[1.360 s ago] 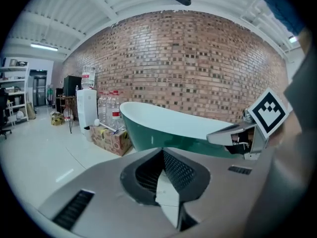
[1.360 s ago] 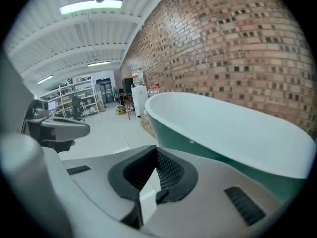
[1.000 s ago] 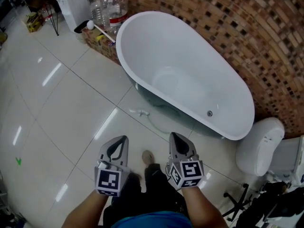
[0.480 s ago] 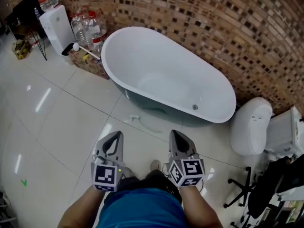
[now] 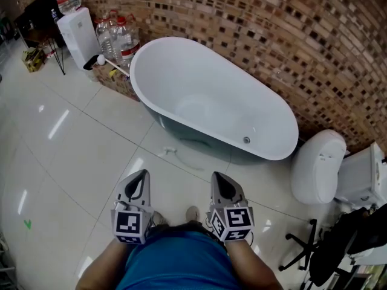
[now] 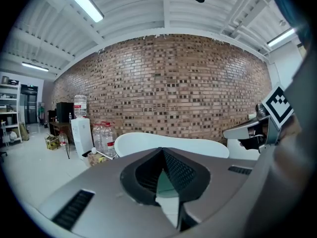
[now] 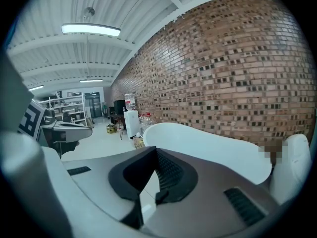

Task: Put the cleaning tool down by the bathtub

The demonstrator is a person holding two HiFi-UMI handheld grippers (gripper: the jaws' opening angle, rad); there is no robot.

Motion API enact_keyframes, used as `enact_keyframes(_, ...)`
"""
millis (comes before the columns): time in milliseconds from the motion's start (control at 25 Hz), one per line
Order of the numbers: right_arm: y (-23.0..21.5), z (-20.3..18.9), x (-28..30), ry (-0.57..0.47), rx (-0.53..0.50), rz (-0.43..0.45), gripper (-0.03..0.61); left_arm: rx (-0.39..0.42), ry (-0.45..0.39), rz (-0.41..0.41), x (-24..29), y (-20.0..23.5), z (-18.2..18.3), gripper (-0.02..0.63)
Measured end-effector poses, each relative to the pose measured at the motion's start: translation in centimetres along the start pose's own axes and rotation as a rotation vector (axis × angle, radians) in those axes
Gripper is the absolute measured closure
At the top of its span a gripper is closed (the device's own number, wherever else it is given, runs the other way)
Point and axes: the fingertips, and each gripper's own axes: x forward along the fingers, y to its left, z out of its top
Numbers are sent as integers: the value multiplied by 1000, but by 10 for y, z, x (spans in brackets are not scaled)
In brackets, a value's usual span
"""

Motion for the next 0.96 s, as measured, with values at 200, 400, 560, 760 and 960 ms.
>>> enact_keyframes(200, -11, 8, 1, -11, -21, 14, 568, -2, -2, 1, 1, -13, 1, 609)
enact_keyframes(400, -15, 12, 1, -15, -23, 22, 568, 17, -3, -3, 5, -19, 4, 609)
enact_keyframes(560, -17, 12, 2, -12, -28, 25, 568, -4, -14, 6, 6, -19, 7, 609)
enact_keyframes(760, -15, 12, 5, -11, -34, 23, 568, 11, -11, 7, 5, -15, 5, 609)
enact_keyframes(960, -11, 9, 7, -7, -34, 19, 568, 2, -11, 10, 4, -10, 0, 609)
